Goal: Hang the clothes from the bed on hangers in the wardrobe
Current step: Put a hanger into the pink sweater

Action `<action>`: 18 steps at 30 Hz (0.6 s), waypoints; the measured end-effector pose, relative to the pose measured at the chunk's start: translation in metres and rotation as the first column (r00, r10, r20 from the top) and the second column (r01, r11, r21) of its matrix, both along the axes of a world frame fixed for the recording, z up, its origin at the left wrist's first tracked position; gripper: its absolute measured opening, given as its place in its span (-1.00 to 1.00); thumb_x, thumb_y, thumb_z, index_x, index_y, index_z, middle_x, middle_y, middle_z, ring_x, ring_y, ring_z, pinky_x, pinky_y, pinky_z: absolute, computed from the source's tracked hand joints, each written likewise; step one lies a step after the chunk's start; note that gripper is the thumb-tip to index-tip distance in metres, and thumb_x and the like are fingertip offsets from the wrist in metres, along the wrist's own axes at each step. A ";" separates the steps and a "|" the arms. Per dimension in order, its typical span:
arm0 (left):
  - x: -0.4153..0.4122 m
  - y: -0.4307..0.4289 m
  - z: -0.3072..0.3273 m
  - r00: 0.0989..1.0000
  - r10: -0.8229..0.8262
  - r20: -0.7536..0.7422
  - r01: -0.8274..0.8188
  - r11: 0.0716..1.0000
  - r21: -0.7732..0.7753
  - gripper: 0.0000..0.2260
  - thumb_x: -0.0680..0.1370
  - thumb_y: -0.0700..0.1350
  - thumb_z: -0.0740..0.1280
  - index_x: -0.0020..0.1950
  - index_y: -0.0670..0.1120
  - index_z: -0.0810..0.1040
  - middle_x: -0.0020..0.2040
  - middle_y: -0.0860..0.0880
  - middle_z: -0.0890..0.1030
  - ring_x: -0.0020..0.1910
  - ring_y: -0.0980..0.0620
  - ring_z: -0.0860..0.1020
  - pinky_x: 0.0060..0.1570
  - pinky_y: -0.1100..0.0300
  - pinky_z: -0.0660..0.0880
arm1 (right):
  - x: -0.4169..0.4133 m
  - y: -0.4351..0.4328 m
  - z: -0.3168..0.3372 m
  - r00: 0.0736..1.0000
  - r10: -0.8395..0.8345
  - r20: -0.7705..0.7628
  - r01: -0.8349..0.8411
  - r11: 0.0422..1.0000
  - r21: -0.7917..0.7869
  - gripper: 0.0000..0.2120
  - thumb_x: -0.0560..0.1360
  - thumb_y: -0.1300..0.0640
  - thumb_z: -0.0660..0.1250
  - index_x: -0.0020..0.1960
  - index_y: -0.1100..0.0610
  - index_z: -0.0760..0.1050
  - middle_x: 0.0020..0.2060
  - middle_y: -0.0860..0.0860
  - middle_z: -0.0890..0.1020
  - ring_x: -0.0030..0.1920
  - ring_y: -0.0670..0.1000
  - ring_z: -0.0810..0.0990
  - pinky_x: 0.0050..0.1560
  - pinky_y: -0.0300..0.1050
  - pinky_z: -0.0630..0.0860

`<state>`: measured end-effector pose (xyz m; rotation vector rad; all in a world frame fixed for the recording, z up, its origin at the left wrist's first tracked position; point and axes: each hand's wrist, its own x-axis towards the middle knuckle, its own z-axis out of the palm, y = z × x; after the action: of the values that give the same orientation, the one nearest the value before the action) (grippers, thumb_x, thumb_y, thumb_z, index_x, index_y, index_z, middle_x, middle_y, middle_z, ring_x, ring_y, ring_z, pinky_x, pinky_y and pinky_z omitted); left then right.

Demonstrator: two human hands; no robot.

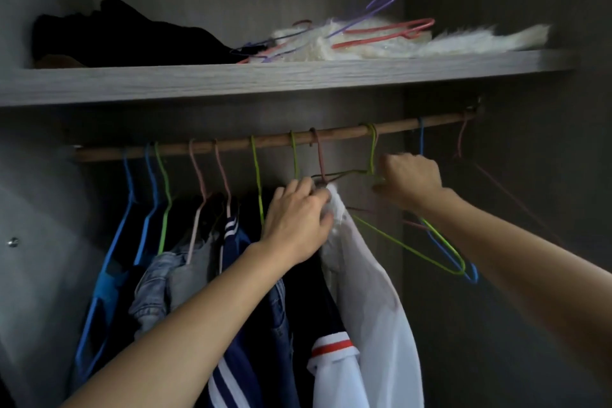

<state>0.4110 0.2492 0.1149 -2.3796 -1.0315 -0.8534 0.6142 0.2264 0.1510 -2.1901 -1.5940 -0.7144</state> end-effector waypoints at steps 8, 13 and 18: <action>0.025 0.004 -0.012 0.918 0.002 -0.395 -0.055 0.991 -0.124 -0.73 0.54 -0.14 0.19 0.20 -0.05 0.53 0.38 -0.11 0.31 0.35 -0.15 0.27 0.20 -0.02 0.27 | 0.033 0.016 -0.030 0.974 0.118 -0.191 -0.109 0.992 0.057 -0.77 0.51 0.07 0.24 0.12 0.05 0.54 0.04 0.21 0.62 0.06 0.28 0.59 -0.04 0.06 0.51; 0.007 0.016 -0.018 0.946 -0.017 -0.322 -0.039 0.985 -0.168 -0.66 0.50 -0.24 0.19 0.22 -0.02 0.54 0.40 -0.04 0.32 0.30 -0.09 0.29 0.19 0.05 0.27 | 0.026 0.008 0.003 0.903 0.250 -0.350 -0.164 0.952 0.257 -0.81 0.51 0.05 0.29 0.02 0.12 0.58 0.01 0.26 0.61 0.07 0.34 0.55 0.00 0.11 0.50; -0.004 0.021 -0.017 0.982 -0.079 -0.169 0.042 0.976 -0.212 -0.67 0.53 -0.19 0.17 0.26 0.00 0.54 0.31 0.01 0.42 0.23 -0.07 0.33 0.21 0.06 0.30 | 0.023 -0.015 0.006 0.908 0.221 -0.357 -0.126 0.954 0.270 -0.85 0.49 -0.08 0.32 -0.11 -0.01 0.55 -0.06 0.13 0.64 0.04 0.23 0.59 -0.14 -0.07 0.41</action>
<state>0.4067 0.2702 0.0979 -2.6180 -1.0244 -0.5647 0.6374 0.2112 0.1568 -1.8427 -1.3954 -0.3709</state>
